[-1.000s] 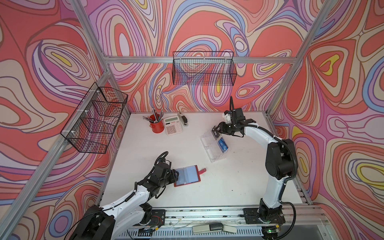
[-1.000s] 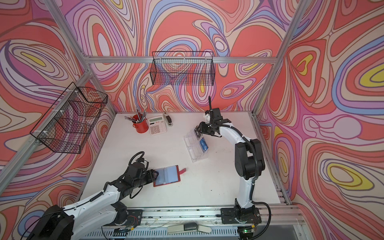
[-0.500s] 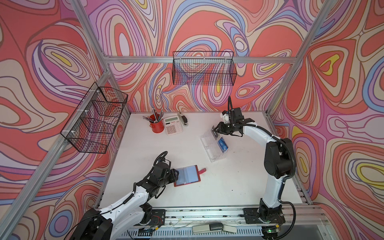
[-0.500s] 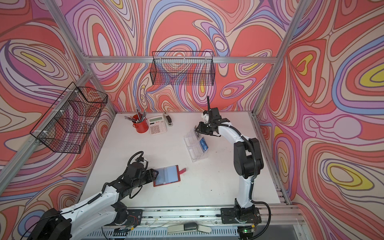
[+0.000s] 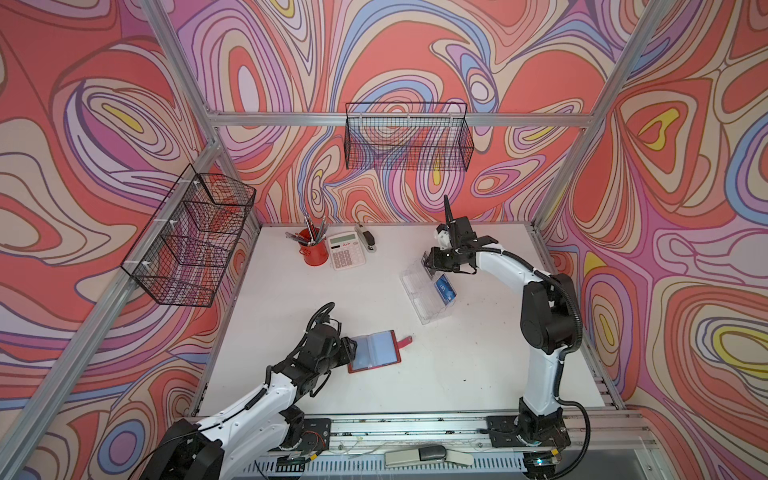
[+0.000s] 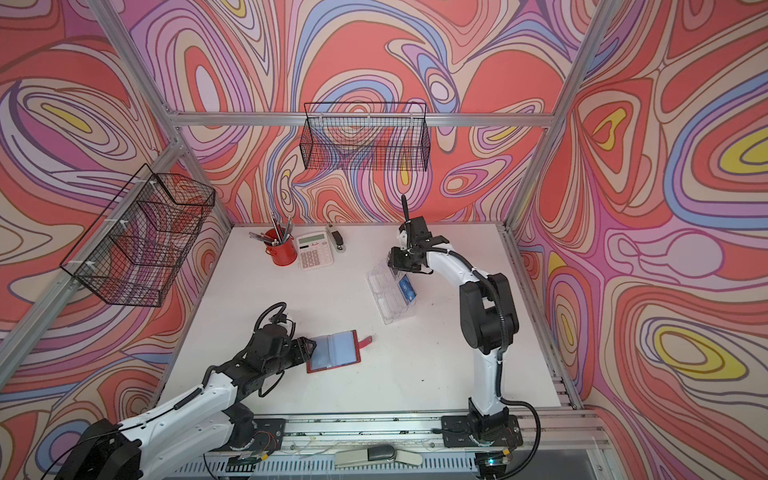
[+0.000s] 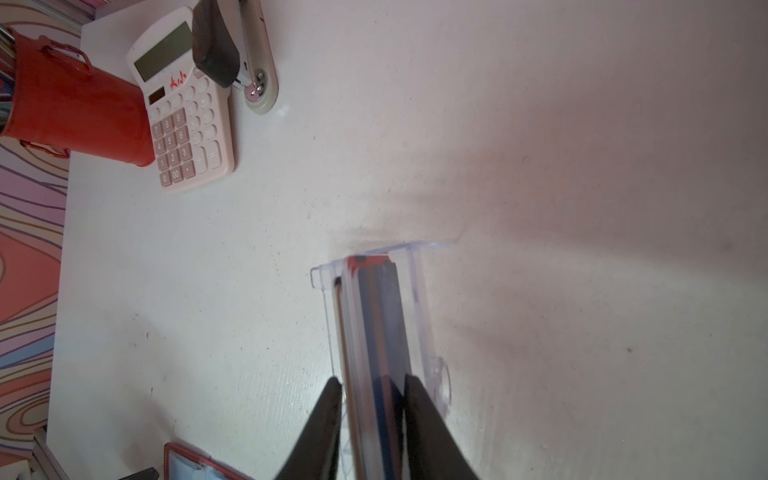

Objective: Put the credit cards into the card holder

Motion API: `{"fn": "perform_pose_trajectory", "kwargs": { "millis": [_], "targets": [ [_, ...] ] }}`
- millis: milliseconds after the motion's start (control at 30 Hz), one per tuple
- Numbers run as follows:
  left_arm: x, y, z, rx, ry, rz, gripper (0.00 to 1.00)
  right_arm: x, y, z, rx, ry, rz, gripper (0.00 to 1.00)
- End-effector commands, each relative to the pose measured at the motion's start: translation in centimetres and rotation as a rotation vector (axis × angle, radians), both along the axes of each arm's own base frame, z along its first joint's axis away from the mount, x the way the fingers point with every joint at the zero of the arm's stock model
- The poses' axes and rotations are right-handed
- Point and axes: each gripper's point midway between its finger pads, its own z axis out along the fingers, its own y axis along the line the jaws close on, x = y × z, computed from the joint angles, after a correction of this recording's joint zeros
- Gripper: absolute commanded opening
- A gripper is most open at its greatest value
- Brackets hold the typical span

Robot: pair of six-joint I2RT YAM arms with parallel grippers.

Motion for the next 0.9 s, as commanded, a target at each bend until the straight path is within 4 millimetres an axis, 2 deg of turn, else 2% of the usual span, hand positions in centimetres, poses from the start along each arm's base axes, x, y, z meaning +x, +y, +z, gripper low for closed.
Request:
{"fn": "perform_pose_trajectory", "kwargs": {
  "millis": [0, 400, 733, 867],
  "targets": [
    [-0.1, 0.4, -0.2, 0.025, 0.007, 0.007, 0.52, 0.0, 0.2, -0.3, -0.041, 0.001, 0.015, 0.28],
    [-0.1, 0.5, -0.2, 0.028, 0.007, 0.011, 0.52, -0.9, 1.4, 3.6, 0.064, -0.051, 0.046, 0.28],
    [-0.1, 0.6, -0.2, 0.032, 0.007, 0.014, 0.52, -1.3, 1.1, 5.2, 0.067, -0.081, 0.043, 0.28],
    [-0.1, 0.6, -0.2, 0.033, 0.007, 0.012, 0.52, -1.2, 0.6, 5.3, 0.041, -0.093, 0.027, 0.21]
  ]
}}
